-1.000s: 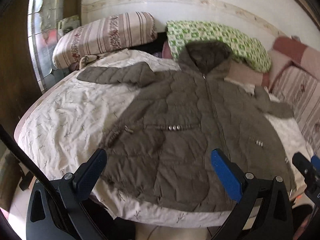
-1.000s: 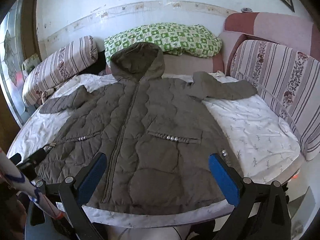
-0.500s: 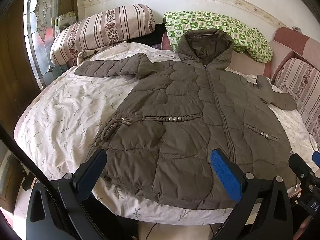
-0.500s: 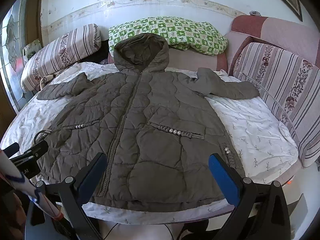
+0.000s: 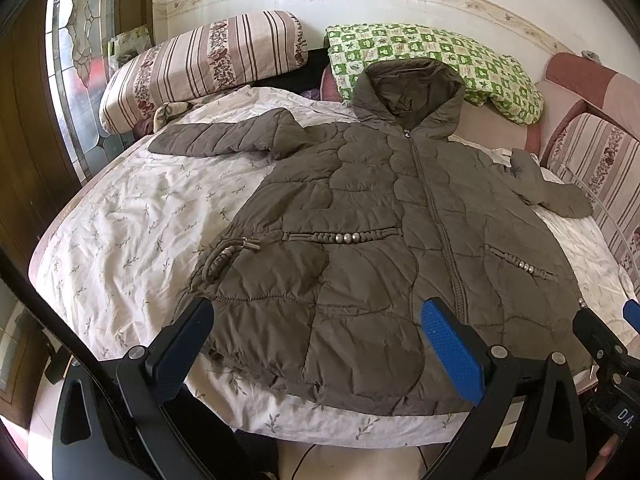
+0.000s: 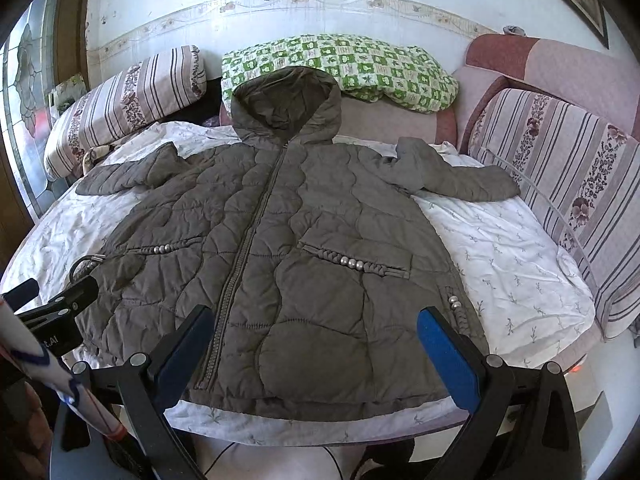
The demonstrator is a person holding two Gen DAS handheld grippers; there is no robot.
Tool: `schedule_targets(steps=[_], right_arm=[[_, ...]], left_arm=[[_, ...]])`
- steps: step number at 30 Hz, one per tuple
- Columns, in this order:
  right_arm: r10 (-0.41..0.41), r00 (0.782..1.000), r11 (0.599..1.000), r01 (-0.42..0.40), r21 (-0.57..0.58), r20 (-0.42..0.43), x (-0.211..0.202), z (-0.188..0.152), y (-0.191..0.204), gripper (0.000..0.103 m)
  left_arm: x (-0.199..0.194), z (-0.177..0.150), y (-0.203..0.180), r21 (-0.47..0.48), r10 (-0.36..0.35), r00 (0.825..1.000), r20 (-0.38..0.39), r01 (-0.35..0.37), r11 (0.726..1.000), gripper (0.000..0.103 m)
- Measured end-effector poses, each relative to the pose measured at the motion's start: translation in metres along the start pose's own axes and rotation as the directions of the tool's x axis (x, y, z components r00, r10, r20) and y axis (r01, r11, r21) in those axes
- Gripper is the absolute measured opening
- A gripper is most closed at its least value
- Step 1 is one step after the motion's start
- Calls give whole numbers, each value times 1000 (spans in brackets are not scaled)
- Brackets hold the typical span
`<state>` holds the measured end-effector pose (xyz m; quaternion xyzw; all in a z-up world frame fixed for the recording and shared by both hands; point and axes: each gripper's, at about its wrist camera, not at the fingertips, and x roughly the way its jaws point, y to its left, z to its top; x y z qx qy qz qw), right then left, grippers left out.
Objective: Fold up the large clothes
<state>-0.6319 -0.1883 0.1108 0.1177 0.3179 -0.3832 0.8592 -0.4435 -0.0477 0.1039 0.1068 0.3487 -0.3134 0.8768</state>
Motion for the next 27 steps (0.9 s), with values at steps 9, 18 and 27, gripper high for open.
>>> schedule_targets(steps=[9, 18, 27], right_arm=[[5, 1000, 1000, -5, -4, 10, -7, -2, 2, 103], [12, 999, 1000, -12, -2, 49, -28, -1, -1, 103], [16, 996, 1000, -18, 19, 92, -49, 1, -8, 103]], left_arm=[[-14, 0, -2, 12, 6, 1000, 18, -6, 1000, 103], [-36, -1, -4, 24, 10, 998, 57, -11, 1000, 103], [-61, 2, -9, 39, 2, 995, 98, -6, 999, 103]])
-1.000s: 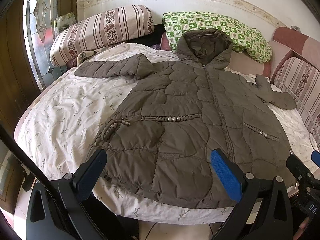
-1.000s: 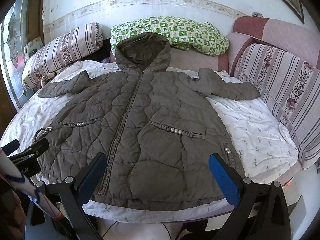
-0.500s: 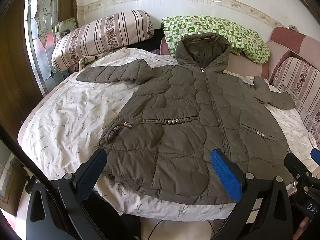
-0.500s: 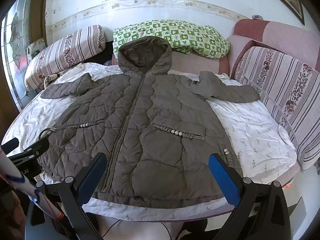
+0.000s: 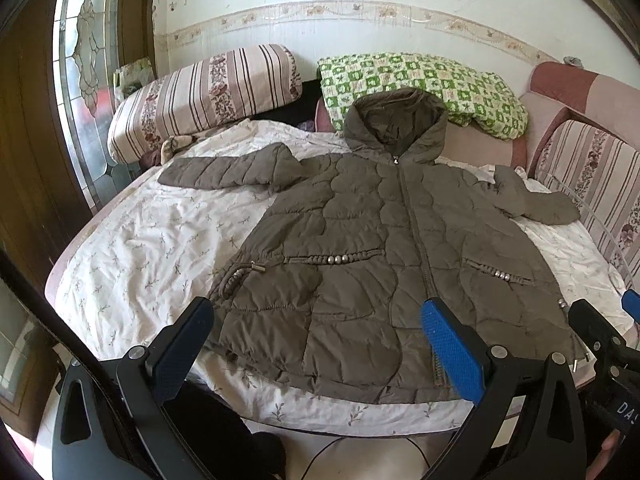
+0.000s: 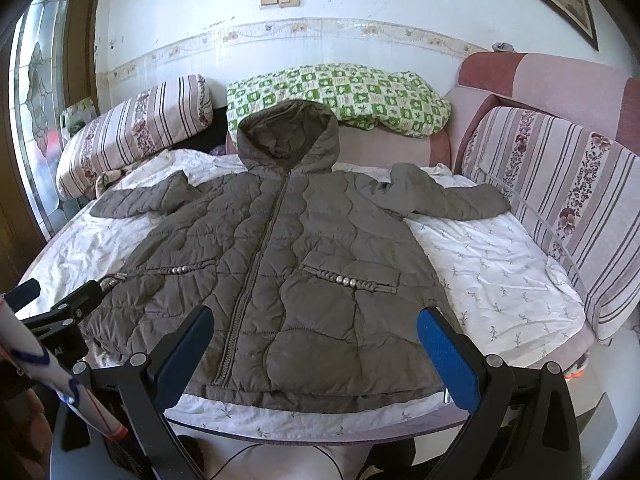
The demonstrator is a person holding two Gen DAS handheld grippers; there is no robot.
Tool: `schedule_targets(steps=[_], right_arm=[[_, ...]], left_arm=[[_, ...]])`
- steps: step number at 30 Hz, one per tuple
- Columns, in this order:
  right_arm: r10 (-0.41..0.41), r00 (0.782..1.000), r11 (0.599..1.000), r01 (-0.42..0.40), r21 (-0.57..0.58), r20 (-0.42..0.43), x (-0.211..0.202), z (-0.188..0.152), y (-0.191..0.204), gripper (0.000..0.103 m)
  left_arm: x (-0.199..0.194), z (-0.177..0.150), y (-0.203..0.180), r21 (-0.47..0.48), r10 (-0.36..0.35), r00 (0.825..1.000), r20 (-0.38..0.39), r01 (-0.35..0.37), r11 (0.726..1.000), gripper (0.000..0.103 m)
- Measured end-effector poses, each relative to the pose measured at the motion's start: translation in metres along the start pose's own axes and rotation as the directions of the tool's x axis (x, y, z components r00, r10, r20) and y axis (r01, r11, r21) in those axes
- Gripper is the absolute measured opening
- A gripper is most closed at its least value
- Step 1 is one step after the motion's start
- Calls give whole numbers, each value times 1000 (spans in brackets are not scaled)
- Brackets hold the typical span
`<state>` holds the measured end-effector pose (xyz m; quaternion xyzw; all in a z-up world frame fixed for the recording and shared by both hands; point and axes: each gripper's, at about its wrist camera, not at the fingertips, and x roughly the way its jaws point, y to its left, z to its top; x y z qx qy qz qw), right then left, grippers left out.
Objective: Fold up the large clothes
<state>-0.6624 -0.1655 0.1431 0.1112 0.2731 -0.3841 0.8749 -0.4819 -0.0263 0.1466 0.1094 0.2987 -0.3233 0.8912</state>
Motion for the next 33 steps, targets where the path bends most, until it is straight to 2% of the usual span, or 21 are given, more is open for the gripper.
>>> schedule_targets(steps=[5, 8, 12, 17, 22, 26, 31, 33], right_arm=[[-1, 1000, 1000, 1, 7, 20, -8, 6, -5, 103], [-19, 999, 1000, 18, 19, 50, -13, 18, -14, 103], [-56, 994, 998, 52, 46, 97, -15, 47, -31, 103], [-82, 987, 994, 72, 77, 135, -13, 83, -48, 103], [-81, 986, 993, 67, 97, 146, 1, 113, -57, 103], [-50, 990, 995, 38, 92, 130, 23, 131, -60, 103], [54, 998, 986, -58, 154, 33, 69, 148, -76, 103], [55, 998, 983, -55, 174, 6, 84, 151, -84, 103]], left_arm=[[-10, 7, -4, 10, -11, 1000, 25, 11, 1000, 103], [-15, 20, -6, 24, -4, 997, 77, 2, 1000, 103], [-22, 52, -5, 19, 4, 984, 180, -8, 1000, 103], [-11, 97, -8, 0, -12, 974, 226, 13, 1000, 103], [24, 128, -13, -22, -26, 978, 209, 32, 999, 103], [57, 151, -25, -33, -41, 981, 188, 48, 998, 103], [112, 177, -51, -51, -59, 988, 145, 67, 996, 103], [143, 181, -64, -45, -57, 991, 121, 63, 997, 103]])
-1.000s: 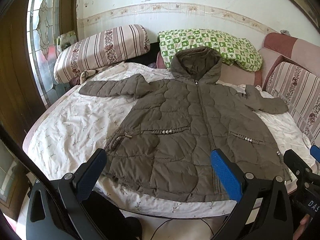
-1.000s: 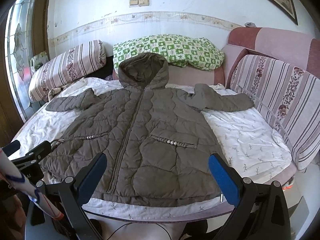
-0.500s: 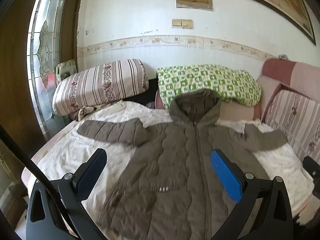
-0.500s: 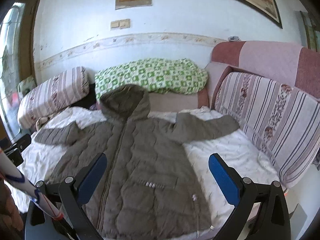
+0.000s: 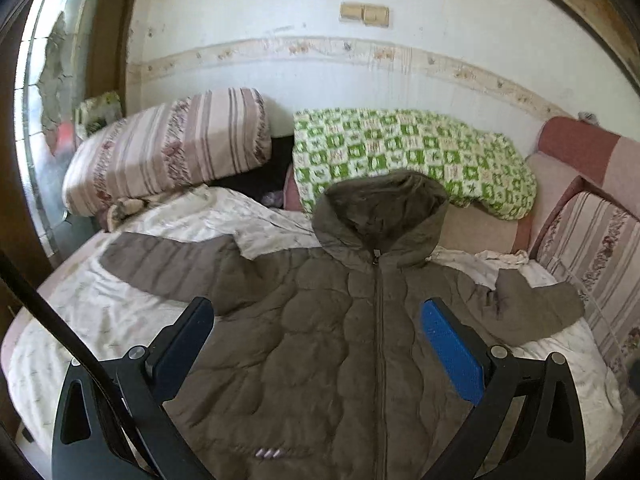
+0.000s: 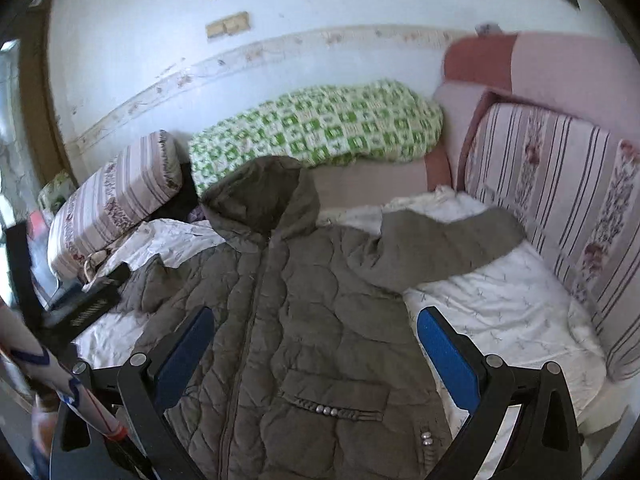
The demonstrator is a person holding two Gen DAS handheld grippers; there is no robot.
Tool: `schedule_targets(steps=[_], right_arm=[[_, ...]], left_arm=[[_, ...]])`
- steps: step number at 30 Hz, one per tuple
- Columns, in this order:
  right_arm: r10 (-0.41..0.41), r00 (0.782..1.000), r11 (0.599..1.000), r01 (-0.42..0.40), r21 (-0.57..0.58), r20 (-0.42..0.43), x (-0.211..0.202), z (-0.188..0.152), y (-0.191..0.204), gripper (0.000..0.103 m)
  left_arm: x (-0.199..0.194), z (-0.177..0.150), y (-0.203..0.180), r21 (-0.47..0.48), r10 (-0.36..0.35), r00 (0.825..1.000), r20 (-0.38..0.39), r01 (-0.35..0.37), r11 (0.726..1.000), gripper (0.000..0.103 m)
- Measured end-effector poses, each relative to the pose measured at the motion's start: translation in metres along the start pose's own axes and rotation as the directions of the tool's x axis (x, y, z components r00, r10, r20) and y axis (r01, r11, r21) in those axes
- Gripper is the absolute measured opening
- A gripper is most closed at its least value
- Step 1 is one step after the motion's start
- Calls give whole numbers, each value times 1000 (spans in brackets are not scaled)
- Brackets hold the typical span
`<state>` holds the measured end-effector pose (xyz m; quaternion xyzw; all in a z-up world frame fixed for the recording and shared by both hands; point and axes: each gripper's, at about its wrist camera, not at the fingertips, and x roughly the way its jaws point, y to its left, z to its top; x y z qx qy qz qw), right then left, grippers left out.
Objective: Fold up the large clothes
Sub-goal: 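Move the right tool to the cuff of the jacket sleeve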
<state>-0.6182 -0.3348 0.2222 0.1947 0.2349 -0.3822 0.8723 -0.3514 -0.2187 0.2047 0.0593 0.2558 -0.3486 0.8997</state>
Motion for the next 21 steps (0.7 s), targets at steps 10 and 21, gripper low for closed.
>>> schedule_targets(steps=[10, 21], right_arm=[[-19, 990, 992, 36, 119, -139, 89, 42, -74, 103], [19, 977, 930, 61, 362, -214, 150, 85, -186, 103]], left_arm=[[108, -31, -4, 91, 95, 990, -106, -86, 992, 103], [147, -35, 6, 100, 69, 970, -234, -47, 994, 103]])
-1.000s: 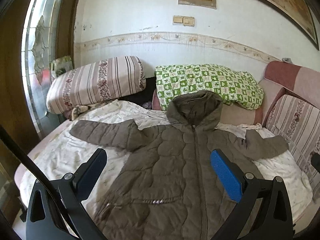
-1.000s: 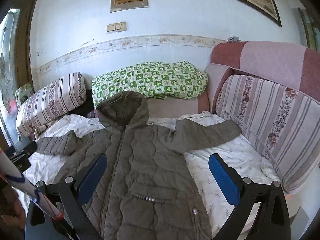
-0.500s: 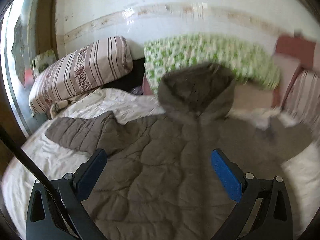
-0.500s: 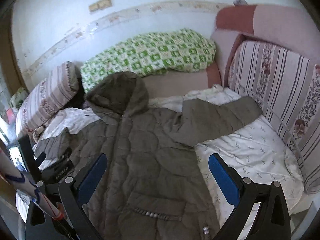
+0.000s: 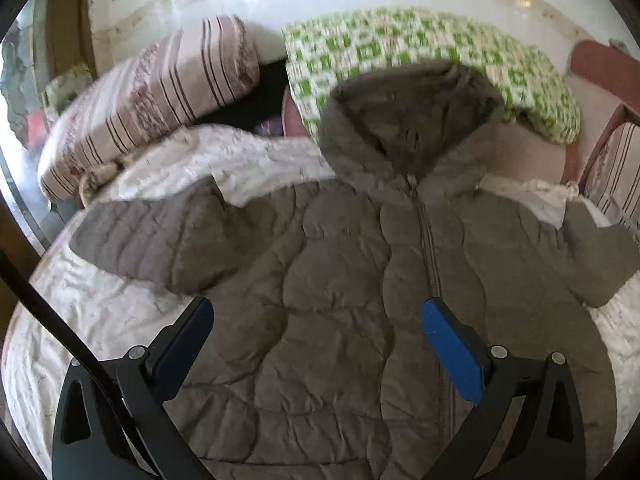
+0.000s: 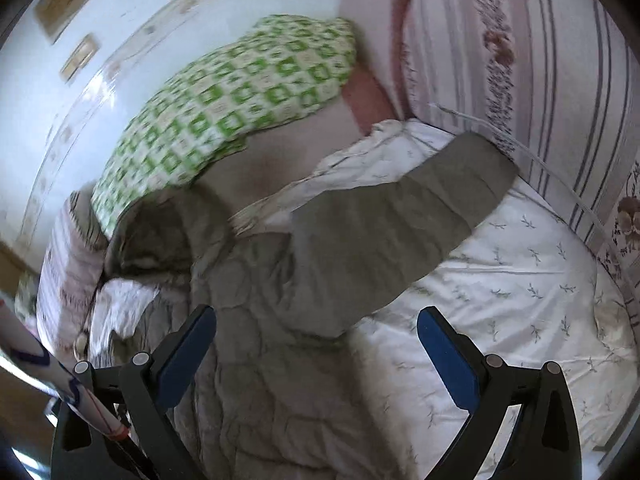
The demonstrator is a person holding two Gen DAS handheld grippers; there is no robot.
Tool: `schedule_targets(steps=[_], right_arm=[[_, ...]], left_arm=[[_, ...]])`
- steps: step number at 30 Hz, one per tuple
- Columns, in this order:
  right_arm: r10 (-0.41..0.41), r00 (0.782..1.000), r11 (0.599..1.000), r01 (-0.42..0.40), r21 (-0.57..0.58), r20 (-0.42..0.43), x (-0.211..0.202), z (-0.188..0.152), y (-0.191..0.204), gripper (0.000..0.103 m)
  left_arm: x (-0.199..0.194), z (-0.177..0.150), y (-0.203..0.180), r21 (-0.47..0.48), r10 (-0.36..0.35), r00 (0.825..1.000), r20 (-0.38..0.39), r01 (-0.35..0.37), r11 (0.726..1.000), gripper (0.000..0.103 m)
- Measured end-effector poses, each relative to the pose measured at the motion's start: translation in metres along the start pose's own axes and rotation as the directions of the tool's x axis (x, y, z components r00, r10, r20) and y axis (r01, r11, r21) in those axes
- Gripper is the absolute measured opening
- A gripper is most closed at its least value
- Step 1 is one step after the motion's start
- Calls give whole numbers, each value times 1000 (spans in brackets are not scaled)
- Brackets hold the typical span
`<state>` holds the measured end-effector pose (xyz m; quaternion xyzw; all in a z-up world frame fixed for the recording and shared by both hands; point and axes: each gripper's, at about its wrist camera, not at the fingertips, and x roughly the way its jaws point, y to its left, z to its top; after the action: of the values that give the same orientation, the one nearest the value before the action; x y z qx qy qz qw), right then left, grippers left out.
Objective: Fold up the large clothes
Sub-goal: 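Move the right tool to the cuff of the jacket sleeve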
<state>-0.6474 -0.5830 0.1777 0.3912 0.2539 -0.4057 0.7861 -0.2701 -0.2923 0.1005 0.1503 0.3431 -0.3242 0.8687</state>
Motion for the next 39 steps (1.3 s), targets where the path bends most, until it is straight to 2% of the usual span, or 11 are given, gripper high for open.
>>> schedule_targets(steps=[4, 9, 13, 18, 20, 22, 25, 28, 33, 39], right_arm=[[-59, 998, 998, 59, 34, 6, 11, 18, -27, 102], [-125, 992, 990, 125, 64, -2, 26, 35, -60, 100], [-144, 990, 982, 142, 126, 4, 36, 47, -92, 98], [-168, 986, 972, 165, 170, 2, 52, 56, -117, 91], [-188, 982, 967, 185, 174, 1, 59, 59, -125, 89], [-203, 979, 961, 199, 190, 4, 66, 63, -136, 81], [-208, 978, 953, 203, 225, -2, 77, 68, -150, 75], [-209, 978, 947, 200, 252, 11, 85, 73, -159, 75], [-248, 968, 932, 230, 280, 32, 101, 80, -172, 75], [-300, 953, 916, 274, 292, 49, 125, 89, -191, 75]], left_arm=[[26, -4, -4, 15, 17, 997, -79, -16, 1000, 103], [45, -8, -4, -1, -12, 988, -153, 12, 1000, 103], [52, -8, -2, -2, 6, 986, -166, -6, 1000, 103], [54, 5, 15, -23, 4, 989, -146, -8, 1000, 103], [56, 12, 30, -61, 1, 990, -138, -10, 998, 103], [61, 17, 50, -128, -17, 988, -152, -2, 992, 103], [68, 17, 72, -228, -60, 984, -165, 21, 973, 103], [69, 16, 75, -261, -95, 983, -155, 52, 964, 103], [59, 19, 47, -188, -165, 981, -103, 143, 972, 103], [52, 13, 1, -74, -283, 955, -92, 277, 958, 103]])
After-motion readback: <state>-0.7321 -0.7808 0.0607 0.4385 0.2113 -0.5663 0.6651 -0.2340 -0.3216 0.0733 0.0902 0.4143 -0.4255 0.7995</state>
